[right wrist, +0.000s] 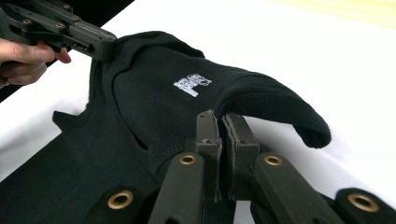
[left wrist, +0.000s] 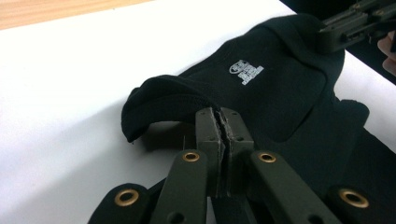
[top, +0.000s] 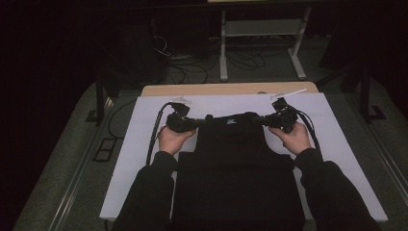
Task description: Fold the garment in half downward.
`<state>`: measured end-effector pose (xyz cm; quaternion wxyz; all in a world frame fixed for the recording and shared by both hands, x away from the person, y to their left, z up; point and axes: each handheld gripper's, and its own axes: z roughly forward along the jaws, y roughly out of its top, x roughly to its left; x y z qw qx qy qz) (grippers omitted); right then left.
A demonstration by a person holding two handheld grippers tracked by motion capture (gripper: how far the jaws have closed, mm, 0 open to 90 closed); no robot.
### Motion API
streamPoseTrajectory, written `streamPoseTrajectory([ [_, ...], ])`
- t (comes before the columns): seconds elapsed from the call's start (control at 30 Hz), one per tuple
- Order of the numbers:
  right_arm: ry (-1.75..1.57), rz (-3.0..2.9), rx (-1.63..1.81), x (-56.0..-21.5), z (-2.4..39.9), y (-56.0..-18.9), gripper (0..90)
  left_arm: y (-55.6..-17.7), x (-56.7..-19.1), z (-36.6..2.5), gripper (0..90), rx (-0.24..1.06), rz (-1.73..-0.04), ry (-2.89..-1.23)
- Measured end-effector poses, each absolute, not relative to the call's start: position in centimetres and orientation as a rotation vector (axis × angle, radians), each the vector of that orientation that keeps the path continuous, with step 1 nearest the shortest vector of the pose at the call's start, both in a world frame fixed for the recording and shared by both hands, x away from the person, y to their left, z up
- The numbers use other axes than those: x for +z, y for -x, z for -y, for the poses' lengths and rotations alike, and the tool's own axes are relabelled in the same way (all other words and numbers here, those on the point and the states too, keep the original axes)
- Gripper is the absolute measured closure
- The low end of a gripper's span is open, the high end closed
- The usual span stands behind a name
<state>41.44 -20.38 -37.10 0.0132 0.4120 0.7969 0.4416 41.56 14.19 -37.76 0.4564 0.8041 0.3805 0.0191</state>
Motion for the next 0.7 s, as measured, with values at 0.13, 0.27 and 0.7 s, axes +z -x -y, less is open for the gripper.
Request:
streamPoseTrajectory([
  [0.13, -1.272, -2.481, 1.391, -36.8, 20.3, -40.9, 83.9, -41.0, -37.5, -14.3, 86.3, 0.042, -0.926, -1.986],
  [0.27, -1.261, -2.474, 1.415, -36.5, 20.4, -40.2, 83.9, -40.5, -37.3, -14.6, 86.3, 0.044, -0.916, -1.982],
  [0.7, -1.214, -2.492, 1.435, -36.7, 20.4, -37.5, 83.9, -38.5, -38.1, -15.0, 86.3, 0.022, -0.891, -1.973],
])
